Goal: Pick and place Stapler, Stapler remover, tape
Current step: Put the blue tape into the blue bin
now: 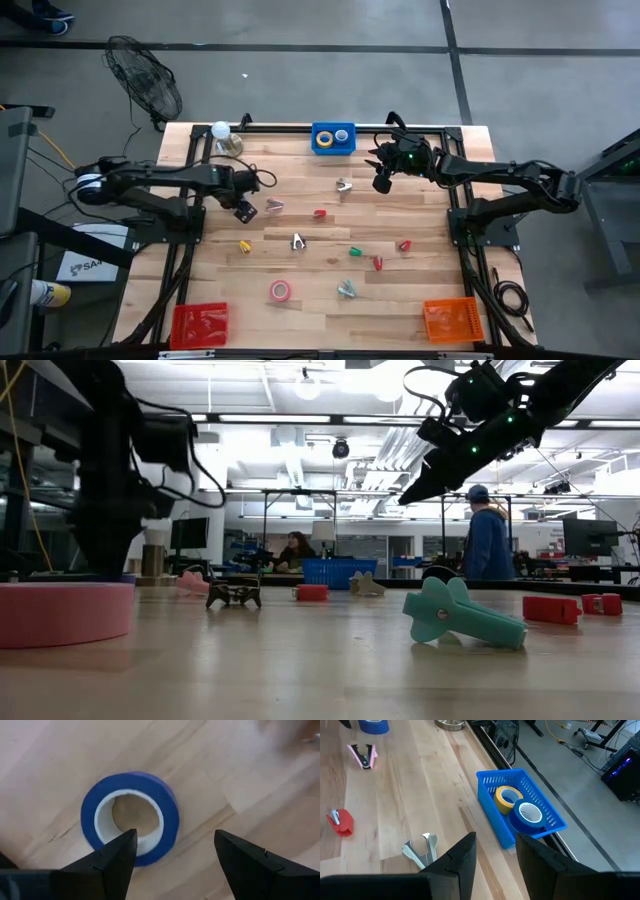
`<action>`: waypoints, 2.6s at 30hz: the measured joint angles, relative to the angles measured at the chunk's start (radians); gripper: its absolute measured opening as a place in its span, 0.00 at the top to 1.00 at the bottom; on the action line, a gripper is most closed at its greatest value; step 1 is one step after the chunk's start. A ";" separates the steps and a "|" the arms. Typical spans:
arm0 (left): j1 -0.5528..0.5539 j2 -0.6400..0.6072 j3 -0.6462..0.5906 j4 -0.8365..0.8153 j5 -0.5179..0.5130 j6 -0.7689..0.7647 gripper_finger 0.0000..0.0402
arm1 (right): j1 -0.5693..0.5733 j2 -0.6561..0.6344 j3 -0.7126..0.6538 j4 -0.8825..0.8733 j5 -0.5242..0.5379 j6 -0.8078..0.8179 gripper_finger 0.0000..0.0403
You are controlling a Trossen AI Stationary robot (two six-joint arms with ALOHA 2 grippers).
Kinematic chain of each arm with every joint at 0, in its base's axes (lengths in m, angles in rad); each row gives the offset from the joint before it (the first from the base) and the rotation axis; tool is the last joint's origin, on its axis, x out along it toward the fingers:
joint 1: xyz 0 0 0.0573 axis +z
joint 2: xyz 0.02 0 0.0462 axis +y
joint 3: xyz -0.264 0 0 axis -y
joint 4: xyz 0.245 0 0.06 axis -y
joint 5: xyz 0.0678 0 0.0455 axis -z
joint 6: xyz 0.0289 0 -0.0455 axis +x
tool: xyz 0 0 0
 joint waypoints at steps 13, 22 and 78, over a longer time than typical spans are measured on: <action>0.000 0.074 -0.002 0.016 0.052 0.087 0.55 | 0.000 0.000 0.000 -0.002 0.000 -0.008 0.68; 0.000 0.074 -0.003 0.015 0.065 0.139 0.92 | 0.000 0.000 0.000 -0.003 0.001 -0.008 0.68; -0.032 0.164 0.296 1.180 0.549 0.936 0.92 | 0.216 0.221 0.002 0.876 -0.222 -0.320 0.68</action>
